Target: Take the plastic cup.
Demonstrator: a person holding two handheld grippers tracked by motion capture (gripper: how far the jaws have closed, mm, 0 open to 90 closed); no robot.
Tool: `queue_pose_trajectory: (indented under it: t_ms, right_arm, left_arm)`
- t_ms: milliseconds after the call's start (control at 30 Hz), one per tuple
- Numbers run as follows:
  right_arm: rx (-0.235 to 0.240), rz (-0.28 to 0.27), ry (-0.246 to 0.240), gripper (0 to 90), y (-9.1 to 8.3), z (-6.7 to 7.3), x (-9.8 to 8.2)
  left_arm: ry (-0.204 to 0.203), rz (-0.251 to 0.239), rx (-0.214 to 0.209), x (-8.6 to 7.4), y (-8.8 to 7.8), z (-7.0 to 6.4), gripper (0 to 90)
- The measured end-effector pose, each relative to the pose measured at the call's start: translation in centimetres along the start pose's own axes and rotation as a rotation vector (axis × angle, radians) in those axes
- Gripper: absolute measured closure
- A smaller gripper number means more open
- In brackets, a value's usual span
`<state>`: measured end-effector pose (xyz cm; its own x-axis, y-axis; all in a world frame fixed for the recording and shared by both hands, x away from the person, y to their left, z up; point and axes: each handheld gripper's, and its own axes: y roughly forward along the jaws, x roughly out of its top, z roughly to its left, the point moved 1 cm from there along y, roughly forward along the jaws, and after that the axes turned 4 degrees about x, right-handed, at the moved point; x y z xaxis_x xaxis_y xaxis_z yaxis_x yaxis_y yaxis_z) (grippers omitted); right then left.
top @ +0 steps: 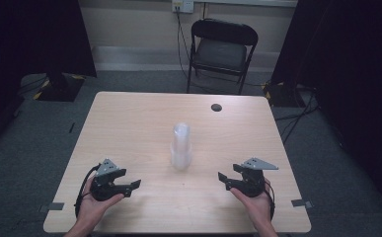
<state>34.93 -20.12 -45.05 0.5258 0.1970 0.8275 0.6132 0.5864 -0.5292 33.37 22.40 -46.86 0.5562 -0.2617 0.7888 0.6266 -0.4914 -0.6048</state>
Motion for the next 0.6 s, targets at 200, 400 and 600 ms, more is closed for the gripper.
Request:
queue_pose_trajectory:
  t_ms: [200,400,600]
  right_arm:
    - [0.023,-0.007,-0.029,30.4,0.3,0.8,1.0]
    - [0.083,-0.012,-0.038,33.3,0.9,1.6,2.2]
    - [0.103,-0.03,-0.053,30.2,1.7,2.1,3.6]
  left_arm:
    - [0.001,0.007,0.007,0.0,0.0,0.0,26.3]
    - [0.005,-0.007,0.012,0.0,-0.2,0.0,26.1]
    - [-0.001,-0.006,0.014,0.0,-0.2,0.1,25.0]
